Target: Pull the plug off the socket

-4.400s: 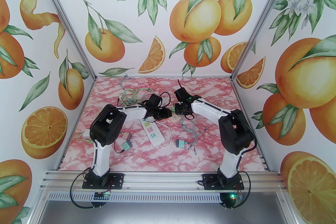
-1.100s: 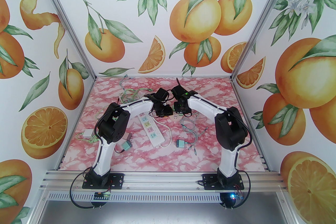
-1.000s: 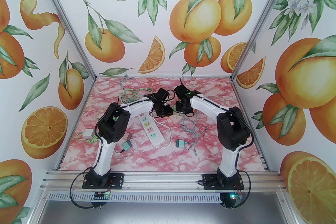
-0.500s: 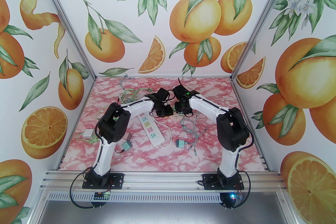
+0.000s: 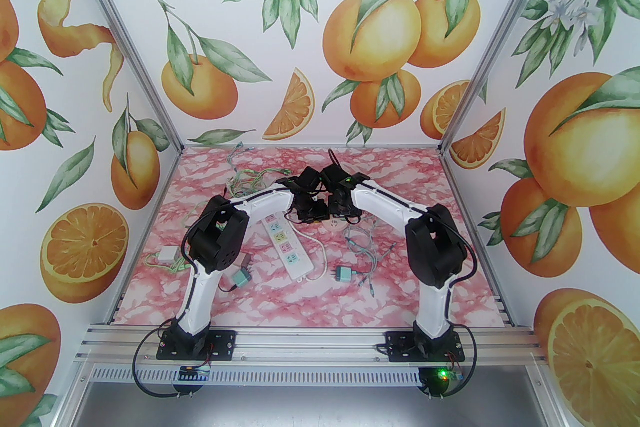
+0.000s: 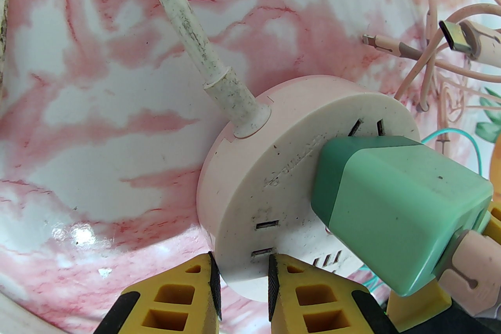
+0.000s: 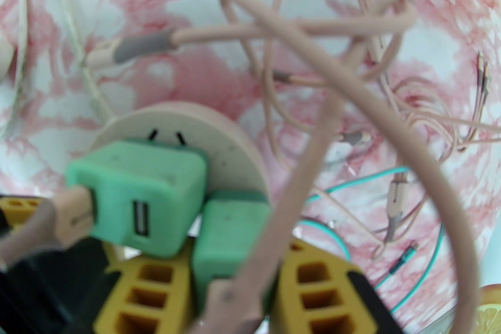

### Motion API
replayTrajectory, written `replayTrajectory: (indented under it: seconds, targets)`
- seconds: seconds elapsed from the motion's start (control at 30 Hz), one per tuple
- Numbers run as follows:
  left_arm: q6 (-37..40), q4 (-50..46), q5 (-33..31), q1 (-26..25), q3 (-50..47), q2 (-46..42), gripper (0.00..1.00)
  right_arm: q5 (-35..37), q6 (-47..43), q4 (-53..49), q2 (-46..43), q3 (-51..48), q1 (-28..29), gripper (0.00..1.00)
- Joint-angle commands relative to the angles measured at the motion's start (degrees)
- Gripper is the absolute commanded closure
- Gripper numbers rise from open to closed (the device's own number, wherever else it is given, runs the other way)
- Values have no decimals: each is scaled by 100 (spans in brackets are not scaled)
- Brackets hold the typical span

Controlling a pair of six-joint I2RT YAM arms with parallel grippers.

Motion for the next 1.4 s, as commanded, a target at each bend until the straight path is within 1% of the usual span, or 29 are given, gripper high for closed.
replayTrajectory:
  seconds: [0.0, 0.13, 0.27, 0.4, 0.47, 0.53, 0.67, 0.83, 0.97, 1.03, 1.37]
  targets:
    - [145, -564, -326, -326, -472, 869, 76, -1894, 34, 464, -465, -310, -316, 73]
    - [153, -564, -328, -324, -470, 870, 76, -2005, 52, 507, -531, -398, -434, 73]
    - [170, -573, -321, -329, -440, 878, 76, -2035, 93, 565, -519, -438, -415, 73]
    - [204, -615, -315, -346, -379, 904, 76, -1643, -77, 260, -358, -186, -159, 73]
    - [216, -651, -335, -356, -334, 913, 76, -1248, -232, -10, -209, 43, 53, 73]
    - [232, -682, -348, -369, -290, 921, 76, -1009, -325, -219, -48, 211, 245, 73]
    - [268, -744, -357, -384, -228, 940, 76, -781, -390, -431, 201, 400, 516, 72]
    - [285, -762, -349, -379, -205, 957, 76, -650, -441, -527, 309, 504, 593, 72]
    - [285, -774, -348, -379, -191, 963, 76, -449, -534, -682, 328, 601, 571, 72]
    - [283, -771, -348, -387, -191, 975, 76, -467, -548, -677, 293, 574, 503, 72]
    - [294, -775, -366, -382, -253, 973, 77, -1462, -313, 10, -386, -73, -348, 72]
